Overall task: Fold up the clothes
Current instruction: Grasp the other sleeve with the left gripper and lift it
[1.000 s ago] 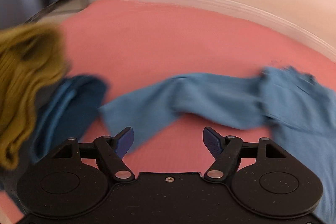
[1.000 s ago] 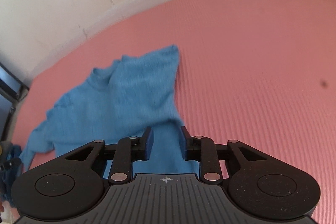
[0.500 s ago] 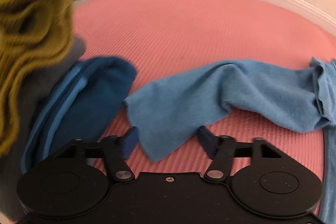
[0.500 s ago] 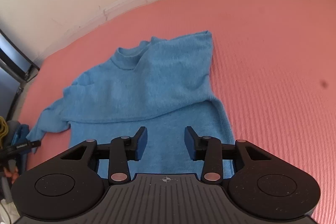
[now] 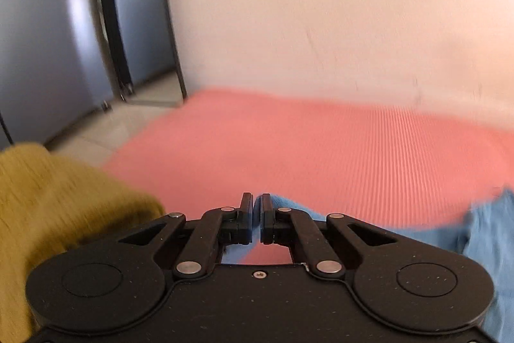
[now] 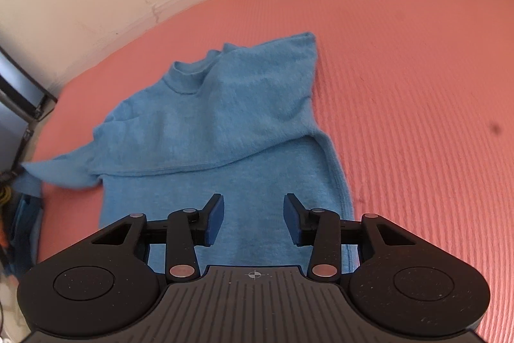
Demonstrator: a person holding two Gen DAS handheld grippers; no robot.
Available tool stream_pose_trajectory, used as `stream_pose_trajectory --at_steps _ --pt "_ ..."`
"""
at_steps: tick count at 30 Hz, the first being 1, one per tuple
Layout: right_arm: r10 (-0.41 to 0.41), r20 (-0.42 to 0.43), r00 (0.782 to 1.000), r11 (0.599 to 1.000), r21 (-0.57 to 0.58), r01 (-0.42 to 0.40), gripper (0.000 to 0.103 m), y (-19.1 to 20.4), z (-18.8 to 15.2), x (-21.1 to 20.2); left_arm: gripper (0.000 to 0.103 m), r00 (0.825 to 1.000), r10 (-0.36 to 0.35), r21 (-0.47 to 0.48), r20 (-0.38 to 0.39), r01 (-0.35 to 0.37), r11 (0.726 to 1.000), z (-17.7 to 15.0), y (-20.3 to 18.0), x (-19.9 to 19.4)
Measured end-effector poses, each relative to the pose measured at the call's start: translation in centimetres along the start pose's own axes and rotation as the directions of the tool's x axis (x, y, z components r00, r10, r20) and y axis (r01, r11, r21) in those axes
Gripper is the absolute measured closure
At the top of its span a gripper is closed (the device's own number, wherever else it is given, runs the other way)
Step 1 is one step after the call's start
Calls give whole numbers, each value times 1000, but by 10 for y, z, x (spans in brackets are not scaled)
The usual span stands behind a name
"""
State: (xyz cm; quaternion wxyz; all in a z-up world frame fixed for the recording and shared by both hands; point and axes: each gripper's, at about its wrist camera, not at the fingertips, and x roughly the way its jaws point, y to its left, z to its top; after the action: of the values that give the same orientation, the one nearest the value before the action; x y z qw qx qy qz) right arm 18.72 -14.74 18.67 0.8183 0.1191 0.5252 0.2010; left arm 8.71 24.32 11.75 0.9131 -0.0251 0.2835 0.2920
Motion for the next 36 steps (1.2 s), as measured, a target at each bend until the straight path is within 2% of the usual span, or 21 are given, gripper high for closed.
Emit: stream_pose_trajectory --at_steps 3,5,9,11,14,17,19,20,23,27,29,32,36 --pt "4 -2 1000 1000 12 -4 65 -2 0 0 101 997 -13 48 78 9 999 14 -8 -12" --pt "-1 -2 1000 1000 1 1 65 -2 0 -1 101 992 -57 72 113 49 996 23 -25 -18" --pt "-6 -3 1000 1000 9 6 65 -6 -1 -2 99 970 -180 153 164 155 976 34 -64 -33" --pt "-8 -1 1000 1000 14 8 65 -9 -1 -4 98 964 -229 115 136 214 970 40 -71 -34" --pt "-5 1 1000 1000 11 5 64 -12 -3 -8 96 961 -272 16 43 271 962 40 -68 -26" --pt "-7 2 1000 1000 11 7 62 -16 -4 -11 93 969 -245 -28 -44 244 969 33 -51 -4" --pt "-8 0 1000 1000 19 8 62 -19 -4 -11 81 968 -228 -56 -102 223 973 28 -40 11" --pt "-9 -3 1000 1000 19 9 62 -20 -4 -11 70 967 -220 -69 -131 212 975 26 -35 19" --pt "-11 -11 1000 1000 14 11 62 -20 -5 -8 64 957 -186 -91 -220 170 981 15 -22 35" --pt "-11 -23 1000 1000 16 11 61 -22 -7 -2 61 930 -137 -220 -341 63 973 -6 -3 48" --pt "-13 -32 999 1000 19 13 61 -23 -8 2 60 924 -125 -264 -362 27 964 -11 8 52" --pt "-10 -47 999 1000 18 11 61 -23 -10 7 52 929 -113 -287 -351 8 958 -13 16 57" --pt "-9 -54 998 1000 8 10 58 -21 -11 11 53 919 -90 -354 -383 -57 934 -22 20 62"
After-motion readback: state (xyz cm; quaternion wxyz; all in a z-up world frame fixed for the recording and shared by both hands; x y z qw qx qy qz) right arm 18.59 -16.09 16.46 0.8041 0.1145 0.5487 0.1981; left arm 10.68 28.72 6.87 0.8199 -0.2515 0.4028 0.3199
